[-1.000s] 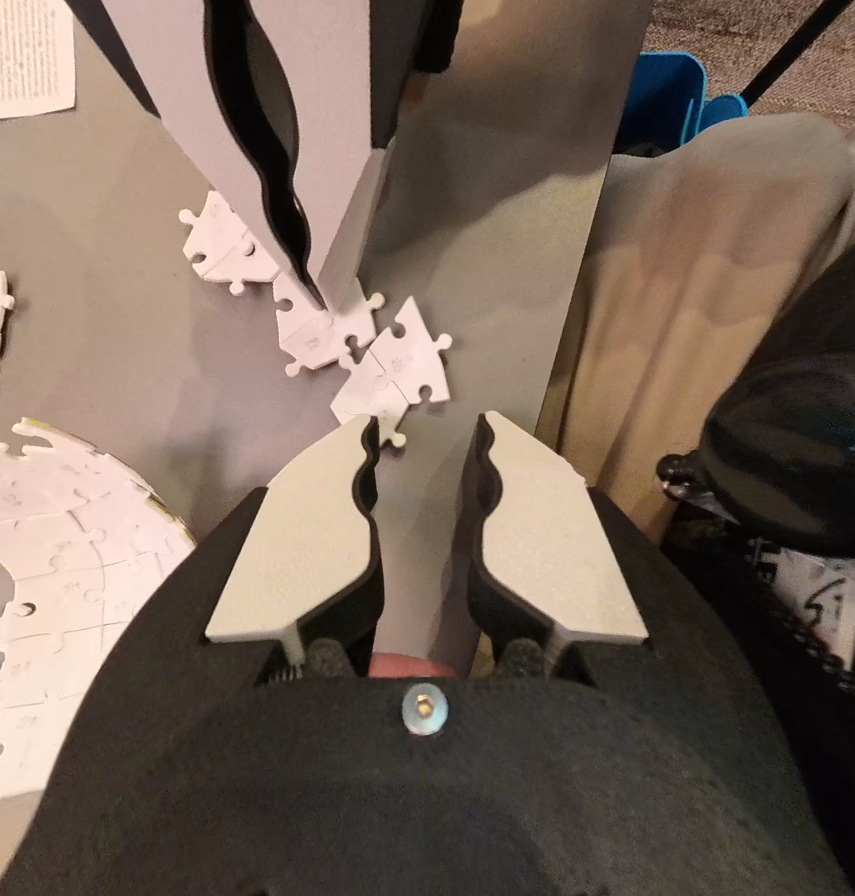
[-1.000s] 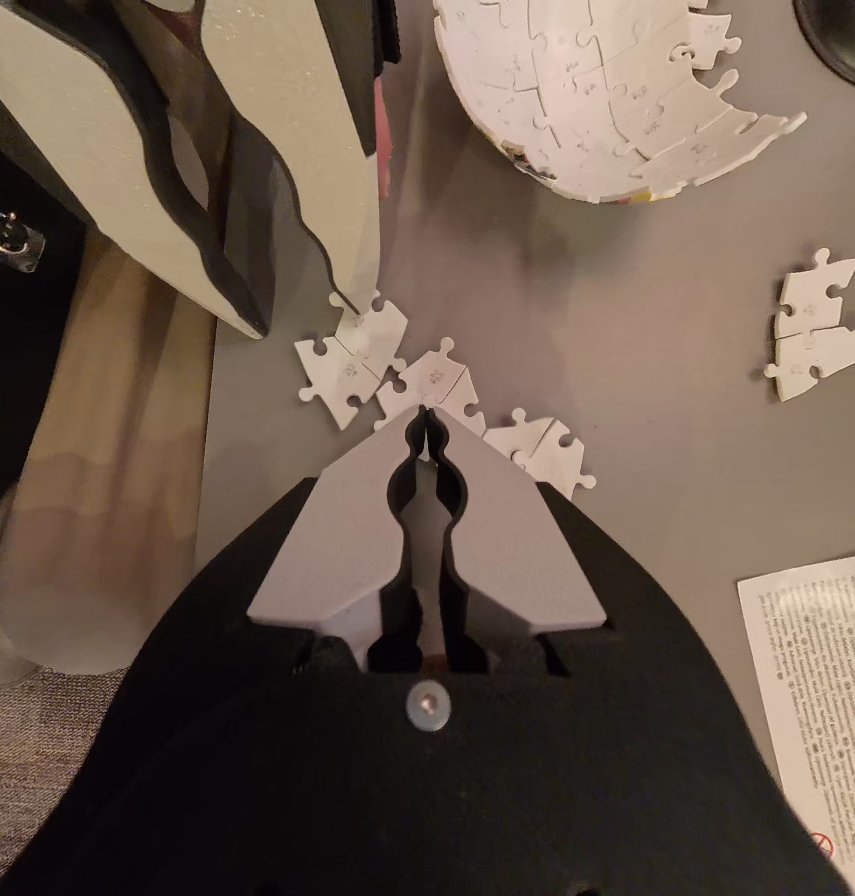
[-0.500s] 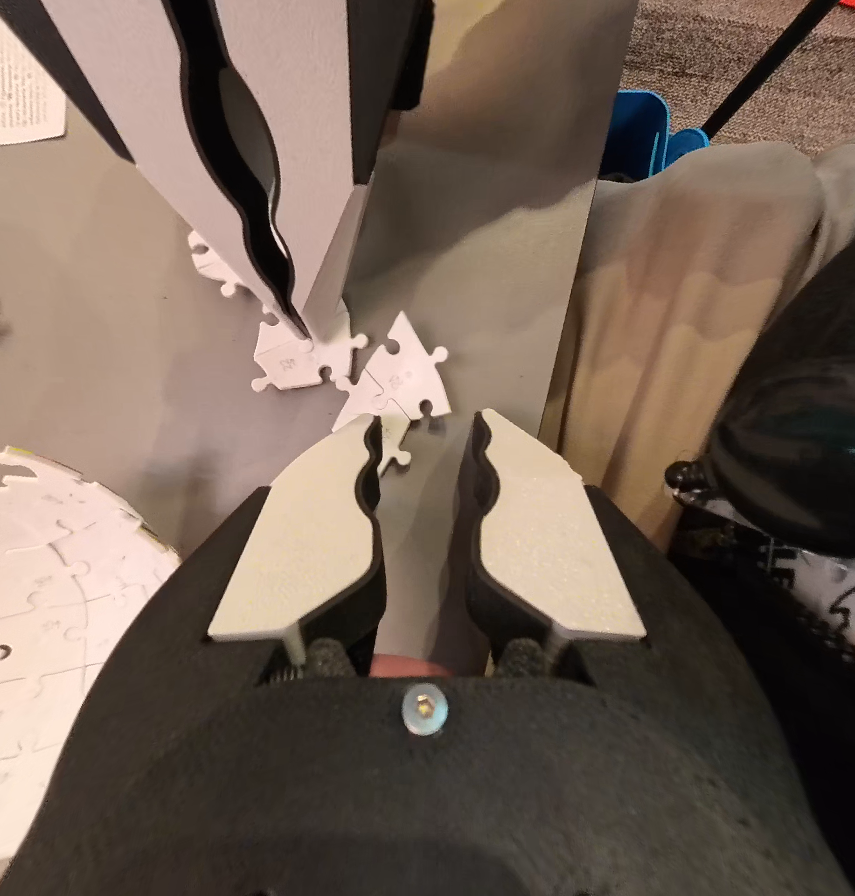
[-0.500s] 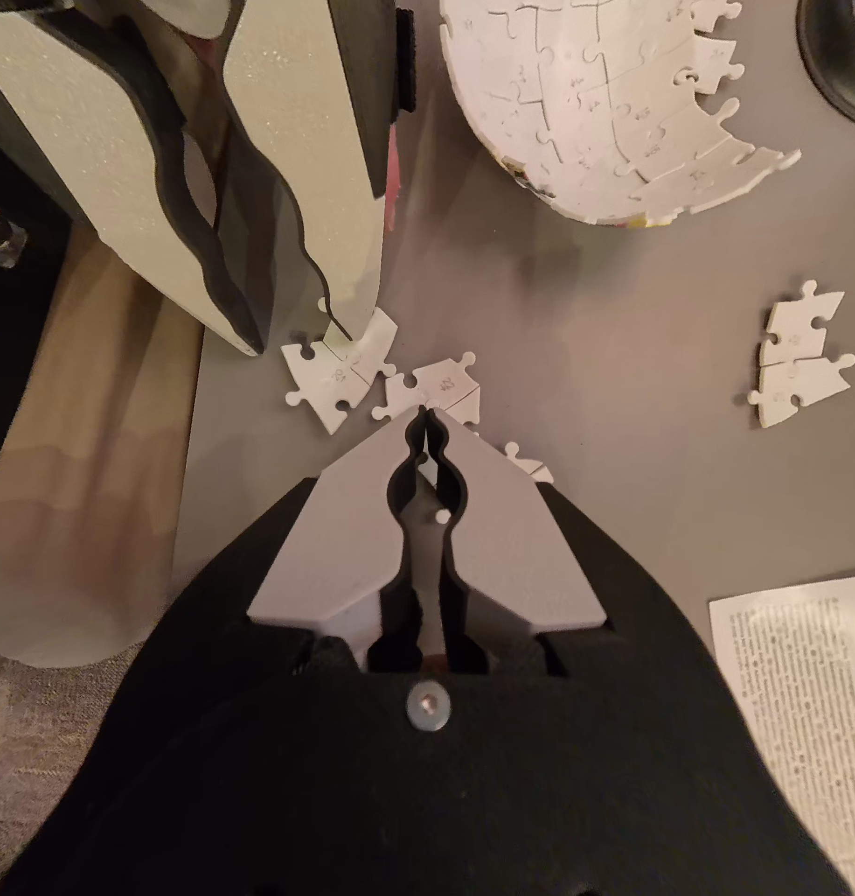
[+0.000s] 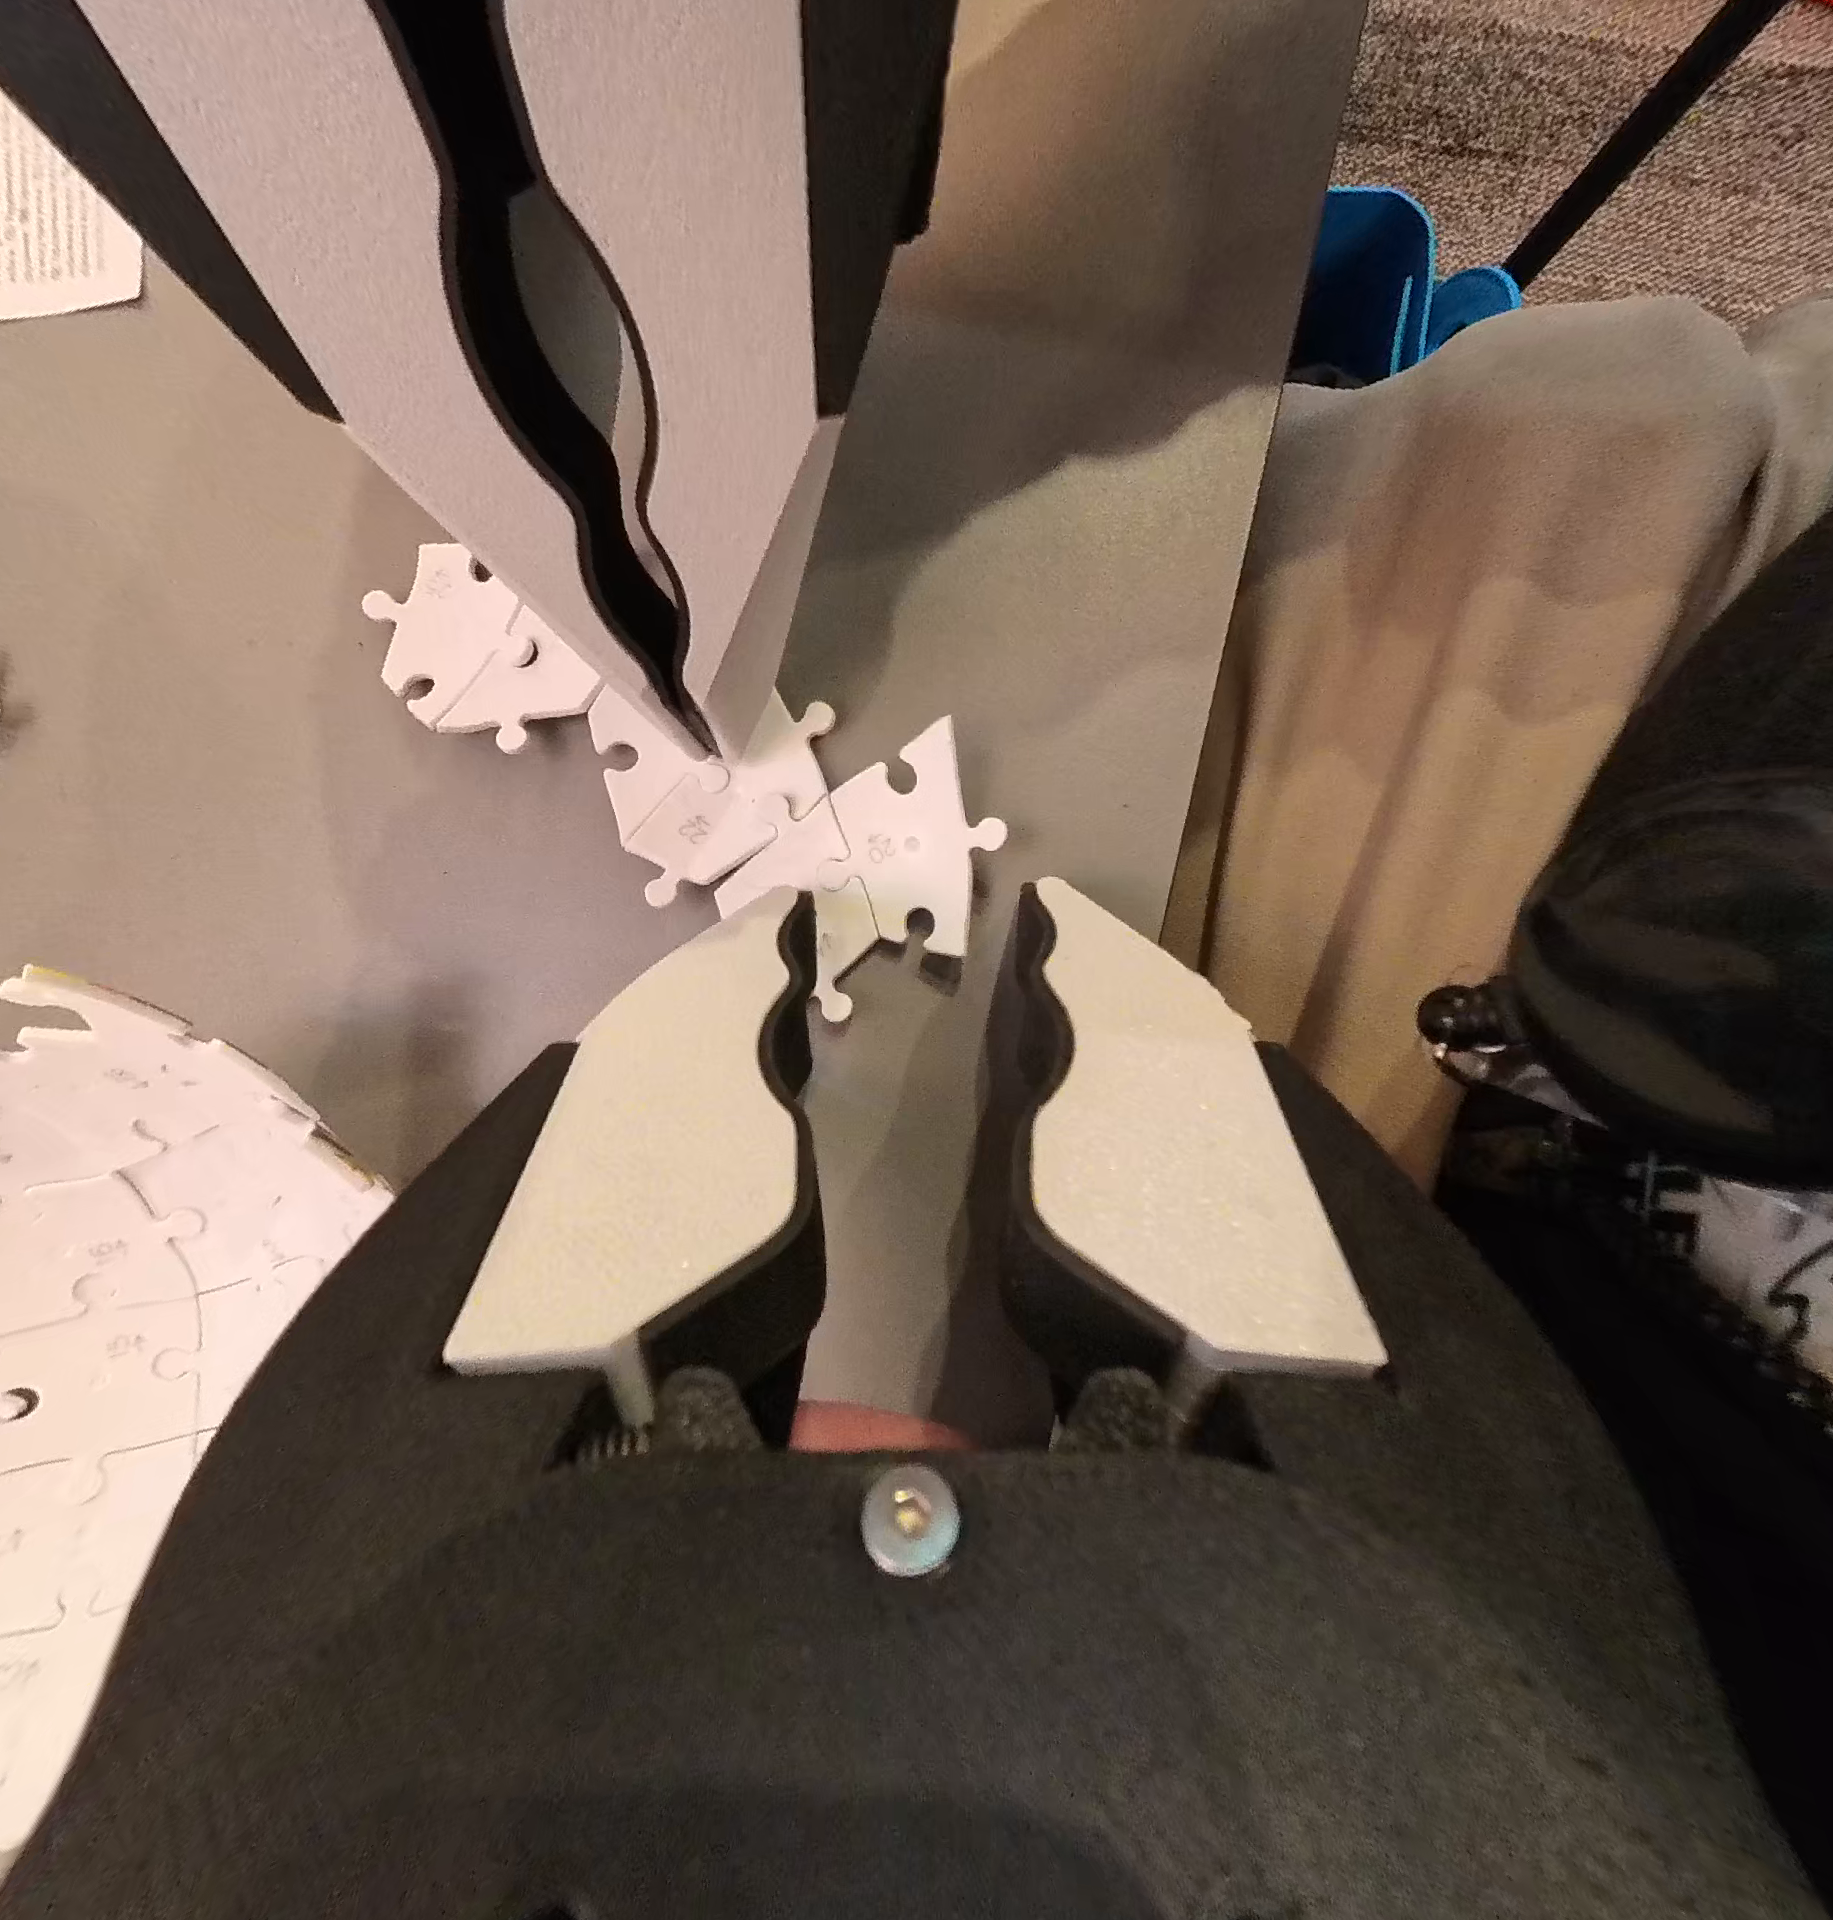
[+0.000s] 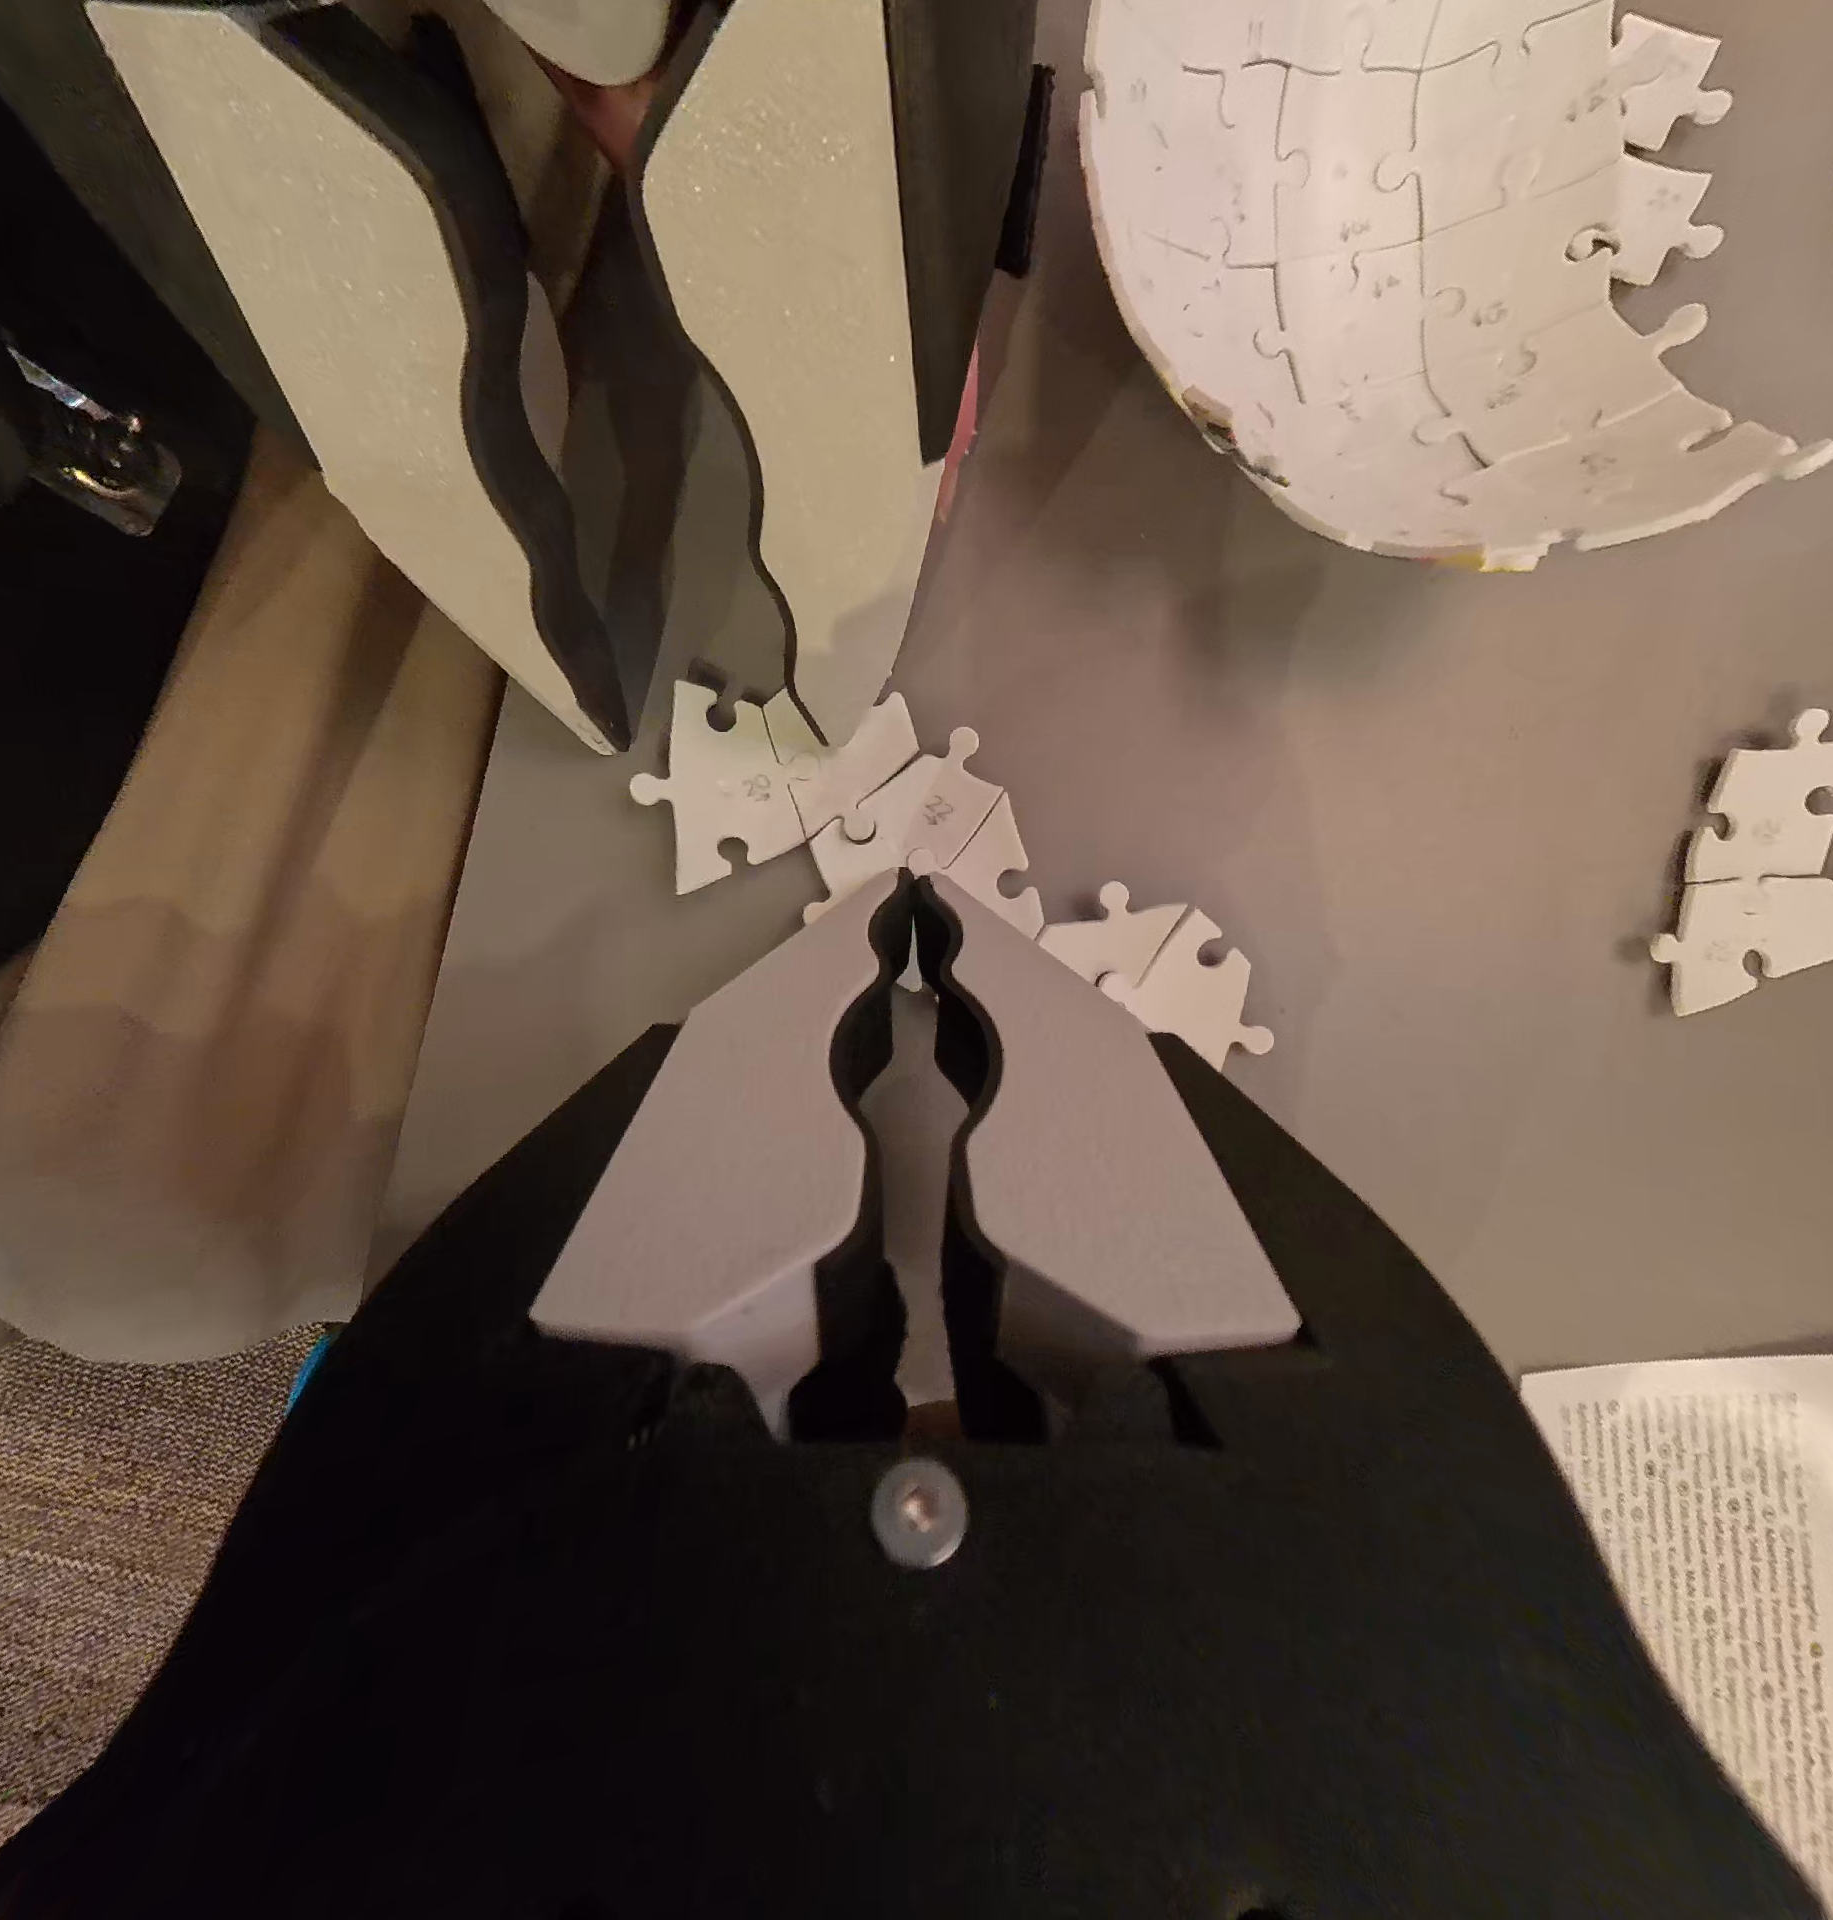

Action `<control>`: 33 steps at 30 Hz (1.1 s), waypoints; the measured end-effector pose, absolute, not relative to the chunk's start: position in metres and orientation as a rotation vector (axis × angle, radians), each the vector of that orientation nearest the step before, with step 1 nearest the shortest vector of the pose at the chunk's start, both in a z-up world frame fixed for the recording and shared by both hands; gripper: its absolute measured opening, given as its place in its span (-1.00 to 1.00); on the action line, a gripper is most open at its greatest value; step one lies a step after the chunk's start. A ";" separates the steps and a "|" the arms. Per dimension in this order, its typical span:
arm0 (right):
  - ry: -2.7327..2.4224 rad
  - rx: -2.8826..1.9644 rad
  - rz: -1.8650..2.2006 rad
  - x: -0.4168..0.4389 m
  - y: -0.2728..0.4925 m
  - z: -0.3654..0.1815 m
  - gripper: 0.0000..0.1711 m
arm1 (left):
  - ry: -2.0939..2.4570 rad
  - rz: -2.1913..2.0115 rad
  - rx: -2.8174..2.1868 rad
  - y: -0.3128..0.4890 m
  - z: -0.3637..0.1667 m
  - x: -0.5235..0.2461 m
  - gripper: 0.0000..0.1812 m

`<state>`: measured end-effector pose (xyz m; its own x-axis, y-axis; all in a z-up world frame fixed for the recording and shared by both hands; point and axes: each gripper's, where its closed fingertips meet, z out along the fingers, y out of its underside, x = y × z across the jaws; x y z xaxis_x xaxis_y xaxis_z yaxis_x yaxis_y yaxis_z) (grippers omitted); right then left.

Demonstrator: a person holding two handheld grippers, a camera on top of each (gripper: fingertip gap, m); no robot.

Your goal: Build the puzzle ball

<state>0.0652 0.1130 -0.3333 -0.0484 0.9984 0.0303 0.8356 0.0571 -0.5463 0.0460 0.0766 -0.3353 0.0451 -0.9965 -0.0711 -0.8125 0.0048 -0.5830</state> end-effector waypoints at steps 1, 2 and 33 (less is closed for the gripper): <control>-1.936 -1.834 0.542 0.065 0.113 -0.333 -1.00 | 1.814 -0.508 -1.859 0.077 -0.335 0.046 -0.59; -1.930 -1.836 0.539 0.065 0.113 -0.333 -1.00 | 1.813 -0.500 -1.859 0.077 -0.335 0.046 -0.59; -1.898 -2.019 0.549 0.056 0.105 -0.334 -1.00 | 1.659 -0.426 -2.001 0.078 -0.333 0.020 -0.52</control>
<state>0.0558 0.1051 -0.3338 0.0459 0.9970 -0.0617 0.8760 -0.0698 -0.4772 0.0205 0.0784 -0.3326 0.2076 -0.9752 -0.0762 -0.8180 -0.1303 -0.5603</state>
